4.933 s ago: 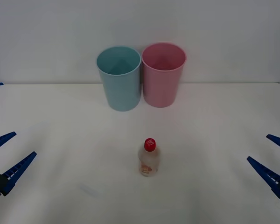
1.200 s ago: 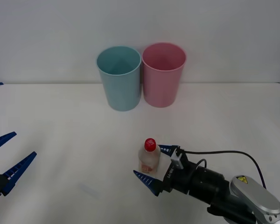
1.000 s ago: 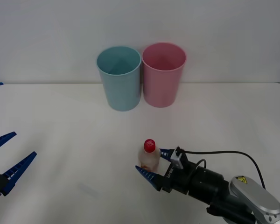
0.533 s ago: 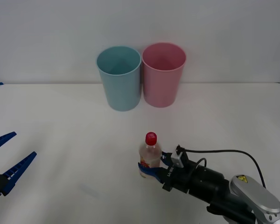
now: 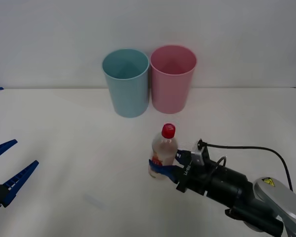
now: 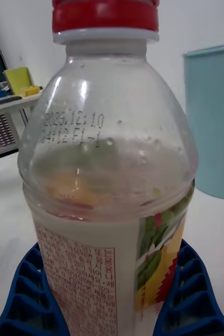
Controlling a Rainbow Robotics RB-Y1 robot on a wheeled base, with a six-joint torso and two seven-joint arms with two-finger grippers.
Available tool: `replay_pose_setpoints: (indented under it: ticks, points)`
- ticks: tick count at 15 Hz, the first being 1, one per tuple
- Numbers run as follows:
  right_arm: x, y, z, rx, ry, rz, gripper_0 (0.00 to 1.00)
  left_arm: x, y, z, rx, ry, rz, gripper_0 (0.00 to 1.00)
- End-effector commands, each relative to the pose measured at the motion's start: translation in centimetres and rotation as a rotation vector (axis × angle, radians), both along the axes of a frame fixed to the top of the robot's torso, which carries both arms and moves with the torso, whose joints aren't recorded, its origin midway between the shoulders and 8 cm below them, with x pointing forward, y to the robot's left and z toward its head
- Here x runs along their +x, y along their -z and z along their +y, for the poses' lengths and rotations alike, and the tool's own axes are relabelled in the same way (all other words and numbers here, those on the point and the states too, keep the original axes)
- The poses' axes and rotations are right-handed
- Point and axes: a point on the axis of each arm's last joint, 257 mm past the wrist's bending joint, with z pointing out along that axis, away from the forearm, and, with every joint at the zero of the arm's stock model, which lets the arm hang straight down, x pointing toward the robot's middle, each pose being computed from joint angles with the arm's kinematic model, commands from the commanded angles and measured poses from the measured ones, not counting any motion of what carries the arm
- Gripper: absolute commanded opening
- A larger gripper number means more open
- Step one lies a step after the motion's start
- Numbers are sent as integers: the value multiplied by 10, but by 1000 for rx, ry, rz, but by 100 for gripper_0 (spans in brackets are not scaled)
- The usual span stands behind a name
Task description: Grasp the object on the table and drop it into the matching bin: aluminum can to the light blue bin, PET bottle to the pink bin.
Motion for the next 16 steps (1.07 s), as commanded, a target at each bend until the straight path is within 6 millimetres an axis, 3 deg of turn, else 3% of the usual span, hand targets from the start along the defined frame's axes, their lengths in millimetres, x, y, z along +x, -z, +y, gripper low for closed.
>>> replay_pose_setpoints:
  ticks: [1, 5, 10, 16]
  points:
    - [2, -34, -5, 51, 14, 8, 0, 0, 0, 0, 0, 0, 0, 100]
    - [11, -83, -12, 112, 47, -3, 0, 0, 0, 0, 0, 0, 0, 100]
    - [26, -160, -25, 265, 102, -7, 0, 0, 0, 0, 0, 0, 0, 100]
    - [68, -224, -40, 263, 227, -163, 0, 0, 0, 0, 0, 0, 0, 100]
